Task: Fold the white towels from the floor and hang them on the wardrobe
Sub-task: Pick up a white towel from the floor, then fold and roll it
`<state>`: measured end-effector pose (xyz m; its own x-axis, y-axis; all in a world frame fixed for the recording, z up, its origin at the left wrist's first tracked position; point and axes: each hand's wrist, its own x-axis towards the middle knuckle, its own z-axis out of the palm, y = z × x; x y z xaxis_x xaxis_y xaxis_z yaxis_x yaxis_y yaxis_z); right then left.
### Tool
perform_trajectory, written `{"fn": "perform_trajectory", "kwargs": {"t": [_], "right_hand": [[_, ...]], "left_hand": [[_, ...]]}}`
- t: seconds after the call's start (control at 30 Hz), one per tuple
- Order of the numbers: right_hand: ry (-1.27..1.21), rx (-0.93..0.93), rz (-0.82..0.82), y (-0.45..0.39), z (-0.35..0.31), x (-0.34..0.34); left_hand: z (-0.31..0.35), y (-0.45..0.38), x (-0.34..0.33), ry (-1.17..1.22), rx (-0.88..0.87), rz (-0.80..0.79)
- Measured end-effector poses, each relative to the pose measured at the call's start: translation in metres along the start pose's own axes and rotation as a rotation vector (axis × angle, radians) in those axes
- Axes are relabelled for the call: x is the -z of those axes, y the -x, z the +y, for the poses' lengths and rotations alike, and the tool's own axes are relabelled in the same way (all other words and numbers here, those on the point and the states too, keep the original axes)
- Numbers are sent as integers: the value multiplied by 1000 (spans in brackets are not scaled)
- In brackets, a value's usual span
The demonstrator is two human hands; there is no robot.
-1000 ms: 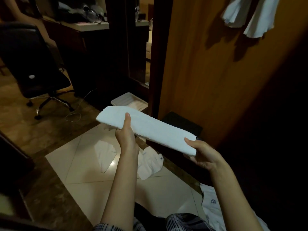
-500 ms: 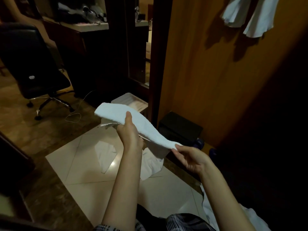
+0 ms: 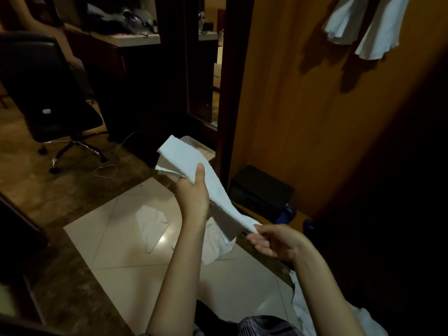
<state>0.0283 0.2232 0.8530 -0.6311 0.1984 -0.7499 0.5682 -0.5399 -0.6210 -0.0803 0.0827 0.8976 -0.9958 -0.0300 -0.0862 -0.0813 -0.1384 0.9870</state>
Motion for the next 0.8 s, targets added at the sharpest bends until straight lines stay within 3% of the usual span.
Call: {"fn": "perform_trajectory", "kwargs": {"t": [0.27, 0.47, 0.6, 0.8], "right_hand": [[146, -47, -3, -10, 8, 2], [110, 24, 40, -14, 10, 11], [-62, 71, -27, -11, 7, 10], [-681, 185, -329, -16, 5, 7]], "left_hand": [[0, 2, 2, -158, -126, -23], [-1, -4, 9, -117, -100, 4], [-3, -6, 13, -94, -92, 9], [1, -5, 15, 116, 43, 29]]}}
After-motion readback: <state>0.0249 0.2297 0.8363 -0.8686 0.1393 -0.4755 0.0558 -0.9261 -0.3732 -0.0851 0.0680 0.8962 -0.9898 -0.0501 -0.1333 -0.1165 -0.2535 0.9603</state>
